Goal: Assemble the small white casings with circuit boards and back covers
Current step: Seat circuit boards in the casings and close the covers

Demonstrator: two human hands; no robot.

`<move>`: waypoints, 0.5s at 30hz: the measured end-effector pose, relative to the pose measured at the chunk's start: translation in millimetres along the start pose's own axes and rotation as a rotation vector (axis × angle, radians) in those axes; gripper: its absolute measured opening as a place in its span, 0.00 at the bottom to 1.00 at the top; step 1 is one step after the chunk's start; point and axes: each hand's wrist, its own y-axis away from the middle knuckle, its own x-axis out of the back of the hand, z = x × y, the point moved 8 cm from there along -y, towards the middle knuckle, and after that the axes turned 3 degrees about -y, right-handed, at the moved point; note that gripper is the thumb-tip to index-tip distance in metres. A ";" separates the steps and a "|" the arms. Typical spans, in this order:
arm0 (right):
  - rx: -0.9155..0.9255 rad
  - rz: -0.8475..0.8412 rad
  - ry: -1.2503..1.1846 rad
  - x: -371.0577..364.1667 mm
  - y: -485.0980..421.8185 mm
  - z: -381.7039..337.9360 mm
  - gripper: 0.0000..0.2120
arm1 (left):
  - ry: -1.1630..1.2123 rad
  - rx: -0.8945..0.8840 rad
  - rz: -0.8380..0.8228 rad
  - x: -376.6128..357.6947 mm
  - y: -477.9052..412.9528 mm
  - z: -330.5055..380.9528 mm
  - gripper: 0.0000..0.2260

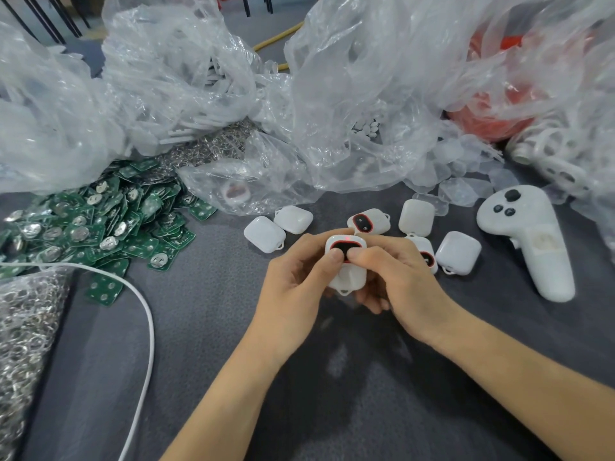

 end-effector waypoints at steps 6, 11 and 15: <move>0.006 -0.006 -0.032 0.0 0.8 0.3 0.13 | 0.045 -0.021 -0.025 -2.8 1.2 0.8 0.12; 0.017 0.006 -0.047 -0.8 -0.1 2.3 0.12 | -0.036 -0.093 -0.035 -6.7 2.2 10.3 0.12; 0.008 0.023 -0.025 2.1 -0.8 3.2 0.13 | -0.075 -0.050 0.006 -4.5 2.0 5.8 0.12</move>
